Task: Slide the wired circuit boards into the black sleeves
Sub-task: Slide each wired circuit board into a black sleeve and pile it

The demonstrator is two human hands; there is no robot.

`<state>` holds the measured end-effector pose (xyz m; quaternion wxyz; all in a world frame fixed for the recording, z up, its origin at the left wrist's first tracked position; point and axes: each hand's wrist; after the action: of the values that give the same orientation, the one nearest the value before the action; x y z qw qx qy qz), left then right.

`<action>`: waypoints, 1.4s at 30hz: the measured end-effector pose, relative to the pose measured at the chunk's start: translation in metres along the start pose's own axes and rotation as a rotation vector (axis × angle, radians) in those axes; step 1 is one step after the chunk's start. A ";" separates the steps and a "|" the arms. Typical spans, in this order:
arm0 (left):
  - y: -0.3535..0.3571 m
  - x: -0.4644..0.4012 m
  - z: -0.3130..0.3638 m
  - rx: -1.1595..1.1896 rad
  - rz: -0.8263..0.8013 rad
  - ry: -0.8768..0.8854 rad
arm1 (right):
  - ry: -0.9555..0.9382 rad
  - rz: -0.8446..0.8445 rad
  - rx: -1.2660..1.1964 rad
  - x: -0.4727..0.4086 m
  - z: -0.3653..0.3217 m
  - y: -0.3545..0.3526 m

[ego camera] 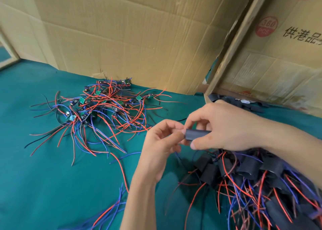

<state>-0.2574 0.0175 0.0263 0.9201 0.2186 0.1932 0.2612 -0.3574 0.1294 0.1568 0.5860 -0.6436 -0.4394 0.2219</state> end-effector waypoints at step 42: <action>-0.003 -0.010 -0.008 -0.002 0.470 -0.074 | 0.254 0.159 -0.867 -0.059 0.017 0.021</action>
<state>-0.2677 0.0118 0.0209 0.8407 0.2659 0.1029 0.4603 -0.3949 0.0923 0.1197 0.2929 -0.8832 -0.3657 -0.0186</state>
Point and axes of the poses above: each hand's wrist, its own x-axis away from the middle knuckle, its own y-axis out of the palm, z = x × y, and after that the axes turned 10 degrees about y, right-handed
